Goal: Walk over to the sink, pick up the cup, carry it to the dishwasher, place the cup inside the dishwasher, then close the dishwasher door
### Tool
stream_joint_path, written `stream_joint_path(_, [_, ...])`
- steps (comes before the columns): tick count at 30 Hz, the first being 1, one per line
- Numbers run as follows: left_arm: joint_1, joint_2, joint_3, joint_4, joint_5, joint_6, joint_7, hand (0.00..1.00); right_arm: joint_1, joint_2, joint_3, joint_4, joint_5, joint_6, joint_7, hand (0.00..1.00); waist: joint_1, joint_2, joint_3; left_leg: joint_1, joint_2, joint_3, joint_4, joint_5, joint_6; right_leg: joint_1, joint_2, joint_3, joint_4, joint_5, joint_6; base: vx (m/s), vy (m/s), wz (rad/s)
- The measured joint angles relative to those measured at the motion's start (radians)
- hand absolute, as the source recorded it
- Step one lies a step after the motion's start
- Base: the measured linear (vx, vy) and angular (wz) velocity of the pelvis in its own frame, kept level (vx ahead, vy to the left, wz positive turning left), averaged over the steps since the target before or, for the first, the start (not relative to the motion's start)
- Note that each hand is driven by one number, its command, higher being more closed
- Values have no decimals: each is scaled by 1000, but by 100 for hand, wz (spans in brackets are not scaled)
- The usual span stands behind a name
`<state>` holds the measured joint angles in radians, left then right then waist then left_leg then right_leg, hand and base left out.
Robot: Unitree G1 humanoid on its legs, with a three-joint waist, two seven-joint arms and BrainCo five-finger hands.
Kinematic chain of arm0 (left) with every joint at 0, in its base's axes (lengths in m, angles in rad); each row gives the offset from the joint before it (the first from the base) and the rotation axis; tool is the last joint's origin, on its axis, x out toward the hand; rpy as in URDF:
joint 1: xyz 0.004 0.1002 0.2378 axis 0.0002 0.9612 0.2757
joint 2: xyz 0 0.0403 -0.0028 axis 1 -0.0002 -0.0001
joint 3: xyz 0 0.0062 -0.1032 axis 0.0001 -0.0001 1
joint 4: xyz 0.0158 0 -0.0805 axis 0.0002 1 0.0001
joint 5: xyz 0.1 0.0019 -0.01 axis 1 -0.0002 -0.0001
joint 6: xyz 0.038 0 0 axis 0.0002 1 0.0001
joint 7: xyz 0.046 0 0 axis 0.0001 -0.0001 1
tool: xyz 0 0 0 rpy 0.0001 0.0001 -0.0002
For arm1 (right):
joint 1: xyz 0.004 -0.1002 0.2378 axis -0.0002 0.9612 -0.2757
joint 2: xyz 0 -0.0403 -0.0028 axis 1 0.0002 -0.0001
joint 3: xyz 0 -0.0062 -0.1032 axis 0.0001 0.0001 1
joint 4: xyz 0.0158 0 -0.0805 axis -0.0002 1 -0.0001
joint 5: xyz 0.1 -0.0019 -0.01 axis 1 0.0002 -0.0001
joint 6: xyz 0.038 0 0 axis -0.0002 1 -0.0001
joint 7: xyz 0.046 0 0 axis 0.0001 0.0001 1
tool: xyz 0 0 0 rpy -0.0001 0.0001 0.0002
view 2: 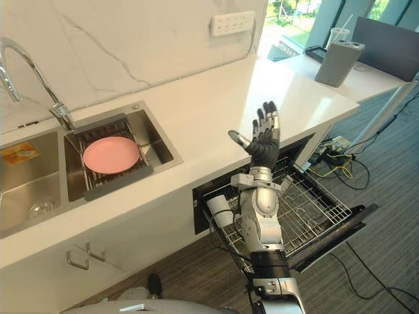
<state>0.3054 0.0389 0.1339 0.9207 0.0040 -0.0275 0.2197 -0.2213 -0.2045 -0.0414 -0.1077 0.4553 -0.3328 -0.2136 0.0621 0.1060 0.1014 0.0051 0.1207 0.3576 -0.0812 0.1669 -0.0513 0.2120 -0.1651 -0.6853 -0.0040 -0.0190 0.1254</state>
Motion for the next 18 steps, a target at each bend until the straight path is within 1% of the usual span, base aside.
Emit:
stream_joint_path(1, [0, -3, -1, 4, 0, -5, -4, 0, 1, 3, -1, -3, 11, -12, -14, 0, -1, -9, 2, 2, -4, -1, -2, 13, 22, 4, -3, -5, -1, 6, 7, 134, 122, 31])
stream_joint_path(2, [-4, -4, -13, 3, 1, -20, -6, 0, 1, 10, -1, -3, 20, -17, -50, 0, -4, -27, -14, 13, -34, -4, -3, 6, 31, 20, -31, -15, 0, 16, 26, 122, 125, 16])
stream_joint_path(4, [-7, 3, -33, 3, 2, -31, -8, 0, -2, 21, -1, -3, 20, -17, -63, 0, 3, -34, -22, 13, -53, -6, -3, -2, 41, 18, -50, -14, 9, 19, 36, 120, 118, 7])
stream_joint_path(5, [-20, 17, -57, 2, 0, -41, -8, 0, -4, 34, 1, -3, 20, -14, -81, 0, 4, -43, -23, 9, -69, -7, -4, -11, 53, 12, -73, -14, 27, 15, 44, 99, 112, 4])
stream_joint_path(7, [-25, 26, -67, 2, 0, -51, -10, 0, -4, 43, 2, -3, 19, -10, -87, 0, 6, -50, -19, 9, -84, -8, -4, -19, 59, 5, -94, -15, 53, 3, 48, 69, 113, 9])
stream_joint_path(8, [-28, 34, -66, -3, 0, -61, -17, 0, -4, 49, 1, -3, 18, -8, -97, 0, 11, -71, -10, 7, -118, -12, -4, -34, 69, -27, -151, -21, 137, -41, 49, 61, 137, 17])
stream_joint_path(9, [-28, 37, -67, -5, 0, -61, -21, 0, -4, 48, -1, -3, 17, -8, -98, 0, 11, -72, -9, 7, -131, -19, -4, -39, 75, -36, -172, -27, 175, -56, 42, 101, 174, 33])
stream_joint_path(10, [-30, 41, -70, -5, 1, -61, -30, 0, -1, 47, -3, -3, 17, -8, -99, 0, 7, -85, -3, 8, -150, -35, -4, -52, 91, -41, -205, -41, 235, -77, 15, 57, 65, 36])
stream_joint_path(11, [-32, 42, -74, -5, 1, -61, -32, 0, 2, 45, -3, -3, 17, -7, -99, 0, 1, -85, -1, 10, -158, -48, -4, -56, 97, -45, -221, -41, 275, -82, -8, 117, 115, 63])
stream_joint_path(12, [-35, 42, -86, -2, 0, -61, -34, 0, 21, 40, -5, -1, 19, -2, -97, 0, -4, -76, -1, 12, -167, -81, -4, -61, 105, -82, -259, -10, 400, -60, -94, 131, 143, 77])
stream_joint_path(13, [-35, 54, -109, -2, 0, -62, -37, 0, 44, 44, -3, 1, 20, 9, -92, 0, -8, -79, 1, 21, -168, -117, -2, -67, 114, -134, -266, 102, 508, -17, -178, 161, 170, 83])
stream_joint_path(14, [-38, 62, -118, -1, -1, -62, -41, 0, 56, 47, -6, 1, 21, 12, -87, 0, -13, -81, 4, 28, -166, -142, 2, -71, 119, -159, -256, 172, 553, -21, -179, 135, 94, 100])
stream_joint_path(15, [-50, 75, -120, 0, -3, -60, -51, 0, 87, 56, -6, 0, 25, 18, -52, 0, -28, -94, 14, 33, -160, -208, 2, -73, 124, -183, -185, 290, 567, -105, -93, 126, 14, 129])
stream_joint_path(16, [-63, 92, -120, 3, -2, -59, -54, 0, 113, 58, -9, -3, 33, 31, -26, 0, -40, -116, 23, 32, -154, -259, 2, -73, 124, -195, -109, 354, 522, -167, -68, 119, -22, 128])
stream_joint_path(17, [-68, 104, -117, 5, -2, -56, -59, 0, 121, 58, -13, -4, 44, 38, -11, 0, -41, -129, 21, 32, -154, -273, 2, -73, 124, -202, -80, 375, 494, -181, -66, 114, -44, 107])
stream_joint_path(18, [-80, 121, -117, 14, -2, -46, -76, 0, 132, 57, -25, -13, 82, 60, 32, 0, -37, -149, 14, 33, -156, -286, -3, -73, 124, -224, -27, 412, 426, -194, -58, 99, -47, 76])
